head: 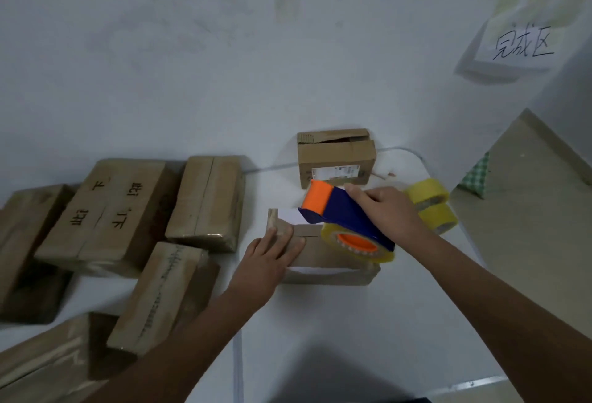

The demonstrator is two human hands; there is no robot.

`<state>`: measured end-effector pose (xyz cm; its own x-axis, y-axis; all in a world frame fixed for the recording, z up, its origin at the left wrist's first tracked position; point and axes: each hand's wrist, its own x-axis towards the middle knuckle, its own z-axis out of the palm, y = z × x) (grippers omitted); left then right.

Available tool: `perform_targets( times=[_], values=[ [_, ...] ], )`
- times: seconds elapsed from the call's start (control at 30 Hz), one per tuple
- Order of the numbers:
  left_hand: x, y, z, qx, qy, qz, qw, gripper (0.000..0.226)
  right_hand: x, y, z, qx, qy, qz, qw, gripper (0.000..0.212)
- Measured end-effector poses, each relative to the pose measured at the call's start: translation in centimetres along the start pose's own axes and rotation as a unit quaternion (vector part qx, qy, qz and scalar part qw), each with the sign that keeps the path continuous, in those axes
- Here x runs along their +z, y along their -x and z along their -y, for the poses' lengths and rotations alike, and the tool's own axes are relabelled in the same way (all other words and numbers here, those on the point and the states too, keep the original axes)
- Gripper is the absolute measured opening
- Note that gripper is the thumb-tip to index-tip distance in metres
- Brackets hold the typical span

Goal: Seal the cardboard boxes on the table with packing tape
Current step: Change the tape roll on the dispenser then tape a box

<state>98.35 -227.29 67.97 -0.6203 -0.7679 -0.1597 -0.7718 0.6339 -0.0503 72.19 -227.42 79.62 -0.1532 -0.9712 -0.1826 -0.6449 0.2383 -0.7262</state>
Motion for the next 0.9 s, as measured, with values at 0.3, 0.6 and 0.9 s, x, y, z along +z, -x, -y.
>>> perform_targets(
  times=[0.3, 0.6, 0.9],
  values=[
    [1.0, 8.0, -0.9, -0.020, 0.061, -0.002, 0.998, 0.086, 5.6, 2.3, 2.2, -0.038, 0.064, 0.056, 0.996, 0.068],
    [0.8, 6.1, 2.5, -0.018, 0.175, 0.042, 0.984, 0.097, 6.1, 2.2, 2.2, -0.042, 0.106, 0.041, 0.993, 0.070],
    [1.7, 7.2, 3.0, 0.011, 0.176, 0.049, 0.983, 0.095, 4.7, 2.3, 3.2, -0.052, 0.108, 0.116, 0.986, 0.061]
  ],
)
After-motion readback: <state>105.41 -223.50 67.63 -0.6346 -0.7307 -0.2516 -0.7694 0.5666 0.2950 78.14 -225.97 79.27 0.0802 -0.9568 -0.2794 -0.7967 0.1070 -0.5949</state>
